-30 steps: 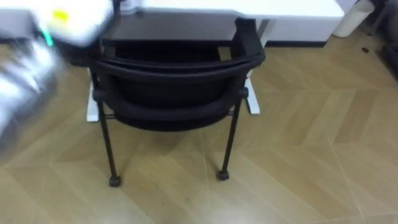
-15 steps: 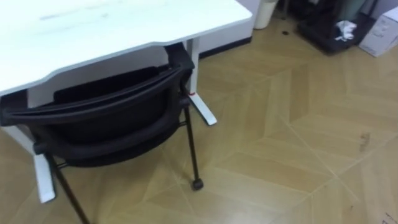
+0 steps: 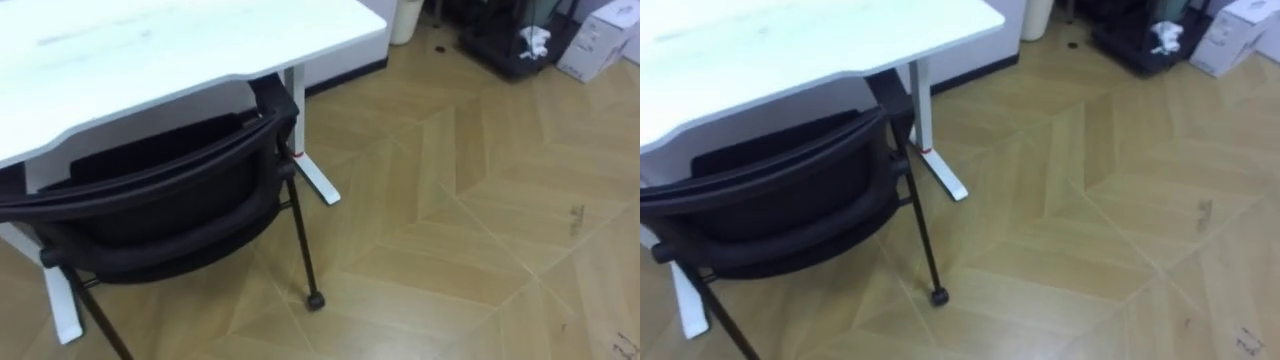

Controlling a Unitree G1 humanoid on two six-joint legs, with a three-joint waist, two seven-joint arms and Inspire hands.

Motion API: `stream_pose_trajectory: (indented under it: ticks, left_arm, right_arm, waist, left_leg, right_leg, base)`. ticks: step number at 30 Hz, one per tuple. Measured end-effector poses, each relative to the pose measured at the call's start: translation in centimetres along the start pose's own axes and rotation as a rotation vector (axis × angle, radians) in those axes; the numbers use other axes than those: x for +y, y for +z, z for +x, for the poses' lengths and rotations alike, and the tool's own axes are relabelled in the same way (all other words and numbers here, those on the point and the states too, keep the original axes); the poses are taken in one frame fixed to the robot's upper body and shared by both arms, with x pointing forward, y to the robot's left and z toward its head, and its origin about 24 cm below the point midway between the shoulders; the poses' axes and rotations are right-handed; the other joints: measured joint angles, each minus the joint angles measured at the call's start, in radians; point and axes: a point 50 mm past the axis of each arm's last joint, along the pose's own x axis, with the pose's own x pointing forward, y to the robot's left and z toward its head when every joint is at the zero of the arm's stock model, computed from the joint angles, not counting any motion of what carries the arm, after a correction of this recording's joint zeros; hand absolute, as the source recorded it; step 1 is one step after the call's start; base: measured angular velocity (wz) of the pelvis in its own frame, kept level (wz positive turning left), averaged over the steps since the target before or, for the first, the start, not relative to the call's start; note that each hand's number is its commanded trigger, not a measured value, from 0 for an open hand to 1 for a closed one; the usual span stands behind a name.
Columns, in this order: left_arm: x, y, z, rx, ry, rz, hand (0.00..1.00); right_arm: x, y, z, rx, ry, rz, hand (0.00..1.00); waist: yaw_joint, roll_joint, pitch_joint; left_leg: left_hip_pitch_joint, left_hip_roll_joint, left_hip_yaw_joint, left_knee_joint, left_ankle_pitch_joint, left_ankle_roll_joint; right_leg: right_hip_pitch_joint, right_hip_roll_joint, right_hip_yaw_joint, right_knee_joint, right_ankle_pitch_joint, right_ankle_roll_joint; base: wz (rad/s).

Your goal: Push chair

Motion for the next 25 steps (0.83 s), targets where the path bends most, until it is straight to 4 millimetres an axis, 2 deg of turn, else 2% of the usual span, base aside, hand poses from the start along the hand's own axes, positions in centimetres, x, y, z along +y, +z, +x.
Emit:
stream_pose_trajectory:
  ticks: [1,2,3,4,5,7,8,9,10,12,14,15,17,22,23,25]
  left_arm:
    - [2.7,-4.0,-0.4,0.101,0.022,0.088,0.0]
    - [4.1,-6.0,-0.7,0.155,0.037,0.13,0.0]
    - [7.2,-9.5,-1.4,0.26,0.076,0.216,0.0]
    - [10.7,-12.4,-2.2,0.348,0.117,0.307,0.0]
    - [12.5,-13.7,-2.6,0.391,0.137,0.355,0.0]
    - [19.1,-17.6,-5.3,0.55,0.181,0.517,0.0]
    - [20.4,-18.4,-6.1,0.593,0.184,0.551,0.0]
    - [22.8,-19.5,-7.4,0.667,0.189,0.616,0.0]
    - [24.8,-20.1,-8.5,0.729,0.177,0.69,0.0]
    - [26.5,-20.8,-9.6,0.797,0.095,0.803,0.0]
    - [26.6,-21.2,-10.2,0.831,-0.06,0.924,0.0]
    - [26.1,-21.5,-10.5,0.84,-0.171,0.994,0.0]
    - [23.8,-22.5,-11.7,0.853,-0.404,1.087,0.0]
    - [18.5,-24.0,-15.0,0.827,-0.756,1.153,0.0]
    - [18.0,-24.1,-15.4,0.821,-0.786,1.156,0.0]
    - [16.2,-24.4,-16.6,0.804,-0.88,1.15,0.0]
  right_arm:
    - [-4.5,-4.5,-0.2,0.121,-0.053,-0.11,0.0]
    - [-7.0,-6.8,-0.6,0.187,-0.088,-0.171,0.0]
    - [-11.4,-10.8,-2.1,0.317,-0.155,-0.288,0.0]
    - [-15.3,-13.9,-4.1,0.446,-0.209,-0.378,0.0]
    - [-17.2,-15.2,-5.3,0.507,-0.229,-0.427,0.0]
    - [-22.3,-18.4,-9.2,0.682,-0.21,-0.642,0.0]
    - [-23.3,-19.0,-10.0,0.723,-0.194,-0.689,0.0]
    - [-24.5,-19.7,-11.2,0.789,-0.159,-0.758,0.0]
    - [-24.7,-20.3,-12.0,0.828,-0.085,-0.83,0.0]
    - [-24.1,-21.2,-13.3,0.868,0.056,-0.916,0.0]
    - [-22.9,-22.1,-14.3,0.9,0.19,-0.984,0.0]
    - [-21.5,-22.7,-15.1,0.921,0.276,-1.0,0.0]
    - [-19.2,-23.7,-16.7,0.947,0.435,-1.026,0.0]
    - [-16.8,-24.7,-18.7,1.006,0.644,-1.032,0.0]
    - [-16.6,-24.8,-18.9,1.013,0.665,-1.032,0.0]
    - [-16.0,-25.2,-20.0,1.045,0.732,-1.037,0.0]
  waist:
    - [0.013,0.005,0.0013]
    - [0.017,0.008,0.0024]
    - [0.023,0.014,0.0053]
    - [0.021,0.017,0.0057]
    - [0.023,0.016,0.0059]
    - [0.018,0.021,0.0084]
    - [0.019,0.021,0.0086]
    - [0.02,0.02,0.0083]
    - [0.022,0.02,0.0086]
    - [0.022,0.021,0.0107]
    - [0.024,0.019,0.0134]
    - [0.021,0.019,0.0137]
    - [0.018,0.025,0.0185]
    - [0.017,0.029,0.0281]
    - [0.017,0.03,0.0316]
    - [0.007,0.029,0.0459]
  left_leg:
    - [0.001,0.005,-0.004,0.0,-0.002,0.0]
    - [0.003,0.005,-0.006,0.0,-0.003,-0.001]
    - [0.012,0.005,-0.011,0.001,-0.01,0.0]
    - [0.021,0.005,-0.013,0.001,-0.026,0.002]
    - [0.026,0.002,-0.012,0.007,-0.031,0.002]
    - [0.034,-0.004,-0.012,0.042,-0.054,0.003]
    - [0.035,-0.005,-0.012,0.046,-0.057,0.003]
    - [0.037,-0.006,-0.011,0.049,-0.06,0.0]
    - [0.038,-0.006,-0.009,0.053,-0.059,0.0]
    - [0.038,-0.005,-0.012,0.064,-0.058,0.007]
    - [0.037,-0.005,-0.012,0.073,-0.058,0.008]
    - [0.036,-0.006,-0.013,0.073,-0.058,0.008]
    - [0.036,-0.007,-0.019,0.071,-0.055,0.013]
    - [0.035,-0.008,-0.016,0.057,-0.044,0.019]
    - [0.035,-0.008,-0.016,0.055,-0.044,0.019]
    - [0.032,-0.008,-0.014,0.045,-0.044,0.018]
  right_leg:
    - [0.002,0.0,0.003,0.001,0.0,0.0]
    - [0.005,0.0,0.004,0.001,-0.001,0.001]
    - [0.015,0.0,0.001,0.001,-0.005,0.006]
    - [0.021,-0.001,-0.001,0.005,-0.019,0.007]
    - [0.025,-0.004,0.001,0.009,-0.028,0.005]
    - [0.035,-0.019,0.009,0.028,-0.057,0.003]
    - [0.034,-0.021,0.011,0.037,-0.061,0.005]
    - [0.036,-0.023,0.013,0.042,-0.063,0.006]
    - [0.038,-0.023,0.018,0.04,-0.06,0.007]
    - [0.049,-0.023,0.013,0.031,-0.051,0.009]
    - [0.052,-0.024,0.01,0.032,-0.049,0.011]
    - [0.053,-0.026,0.006,0.031,-0.047,0.012]
    - [0.066,-0.025,-0.003,0.009,-0.035,0.014]
    - [0.065,-0.018,-0.009,0.0,-0.026,0.013]
    - [0.064,-0.017,-0.009,-0.001,-0.026,0.012]
    - [0.062,-0.015,-0.006,-0.002,-0.025,0.012]
  base:
    - [0.07]
    - [0.09]
    - [0.07]
    - [0.04]
    - [-0.07]
    - [-0.09]
    - [0.0]
    - [0.0]
    - [0.0]
    - [0.05]
    - [0.06]
    - [0.08]
    - [0.12]
    - [-0.01]
    - [-0.11]
    - [-0.07]
